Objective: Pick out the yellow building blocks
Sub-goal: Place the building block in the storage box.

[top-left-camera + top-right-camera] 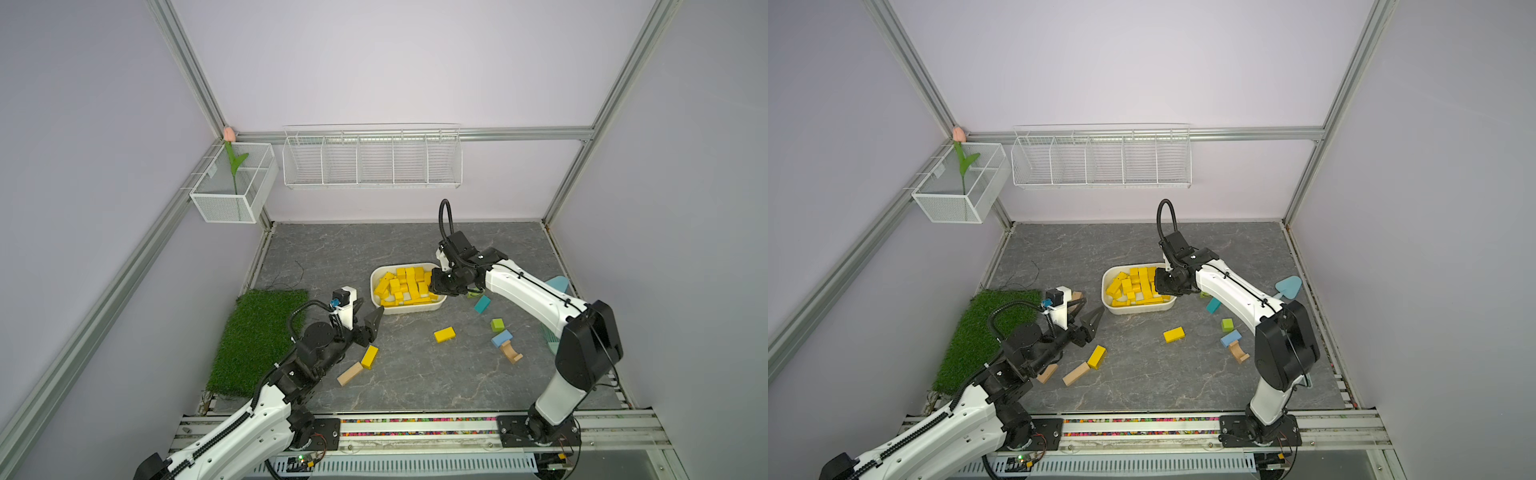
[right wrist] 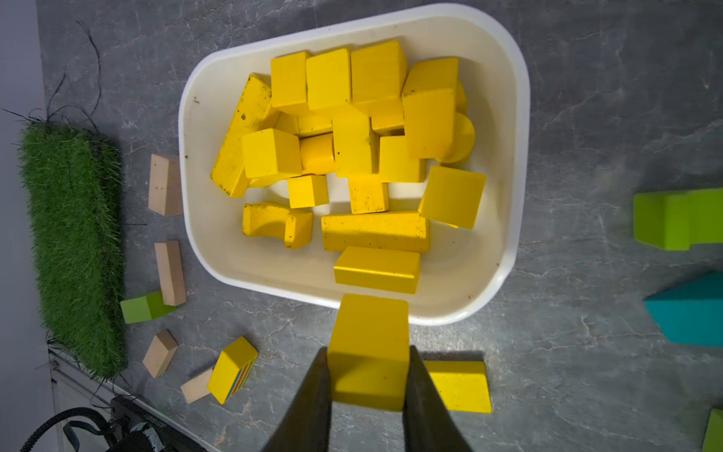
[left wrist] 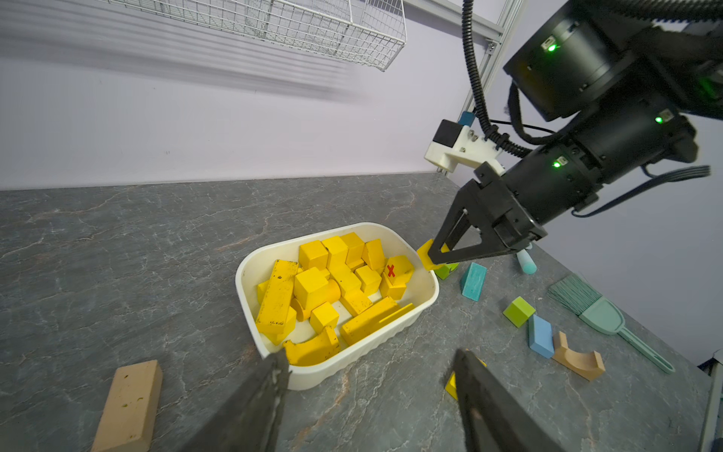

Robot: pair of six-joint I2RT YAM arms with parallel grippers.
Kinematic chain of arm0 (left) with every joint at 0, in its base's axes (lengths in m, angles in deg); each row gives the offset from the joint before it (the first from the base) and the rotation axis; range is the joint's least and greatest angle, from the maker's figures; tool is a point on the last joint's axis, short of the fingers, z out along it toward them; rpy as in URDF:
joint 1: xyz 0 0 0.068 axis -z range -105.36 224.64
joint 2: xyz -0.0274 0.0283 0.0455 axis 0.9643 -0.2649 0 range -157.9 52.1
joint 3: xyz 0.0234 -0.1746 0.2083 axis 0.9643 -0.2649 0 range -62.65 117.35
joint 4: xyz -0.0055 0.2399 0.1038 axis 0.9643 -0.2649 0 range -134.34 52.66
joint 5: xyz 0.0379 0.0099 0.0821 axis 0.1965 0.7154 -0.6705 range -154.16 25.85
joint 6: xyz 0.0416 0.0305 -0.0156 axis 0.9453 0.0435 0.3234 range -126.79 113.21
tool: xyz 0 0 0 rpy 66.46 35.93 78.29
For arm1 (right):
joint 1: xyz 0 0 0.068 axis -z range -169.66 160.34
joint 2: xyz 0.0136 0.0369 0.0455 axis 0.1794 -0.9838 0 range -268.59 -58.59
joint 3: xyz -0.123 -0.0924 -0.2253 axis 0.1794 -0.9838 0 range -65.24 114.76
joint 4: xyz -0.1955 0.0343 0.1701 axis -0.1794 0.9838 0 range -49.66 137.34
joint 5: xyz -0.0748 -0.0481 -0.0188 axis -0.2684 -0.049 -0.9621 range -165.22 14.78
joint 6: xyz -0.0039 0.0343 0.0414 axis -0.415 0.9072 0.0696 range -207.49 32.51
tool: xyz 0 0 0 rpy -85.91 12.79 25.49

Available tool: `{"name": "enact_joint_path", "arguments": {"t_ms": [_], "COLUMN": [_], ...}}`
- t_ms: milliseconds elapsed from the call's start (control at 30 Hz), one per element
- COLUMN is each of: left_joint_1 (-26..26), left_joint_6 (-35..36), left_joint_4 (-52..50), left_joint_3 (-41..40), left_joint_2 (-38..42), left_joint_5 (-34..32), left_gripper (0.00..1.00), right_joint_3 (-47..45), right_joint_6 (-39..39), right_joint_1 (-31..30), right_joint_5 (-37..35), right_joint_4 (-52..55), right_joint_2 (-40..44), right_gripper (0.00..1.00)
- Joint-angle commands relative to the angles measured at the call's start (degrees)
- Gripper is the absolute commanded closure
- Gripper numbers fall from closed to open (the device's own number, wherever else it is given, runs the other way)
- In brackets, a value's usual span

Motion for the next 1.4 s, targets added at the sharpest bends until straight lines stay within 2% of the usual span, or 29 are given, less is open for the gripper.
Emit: {"name": "enact_joint_path", "arguments": {"t_ms": [0,267,600,933,1133,1367], "left_joint_1": [-0.42,-0.42,-0.51,-0.51,-0.51,-0.53], "left_joint_6": [-1.20,-1.18,-1.20,-1.19,-1.22,-1.47], "left_joint_4": [0.91,0.92,1.01,1.00,0.92,0.26], "left_joint_3": [-0.88,-0.90,-0.91,-0.90,-0.90,0.36], "left_joint_2": [0.75,0.75,0.74,0.75,0.72,-1.27], "left_joint_5": [-0.41,-0.42,-0.41,-0.34,-0.50,-0.58], "left_gripper": [0.31,0.31,0.31,0.31,0.31,0.32], "right_joint_3": [2.04,3.07,3.09,3.22,2.92,-2.38], "right_joint_6": [-1.58,-1.68,-2.13,-2.11,-2.06,-0.99], "right_joint_1": [0.15,0.03,0.05,0.01,-0.03,-0.27], "right_joint_5": [1.18,1.28,1.33,1.76,2.15,1.89], "right_joint_4": [2.01,1.02,0.93,0.90,0.89,-1.15], "right_joint_2": [-3.08,-8.40,-10.20,-10.04,-9.57,-3.35], "right_gripper": [0.74,0.74,0.70,0.63,0.64,0.64]}}
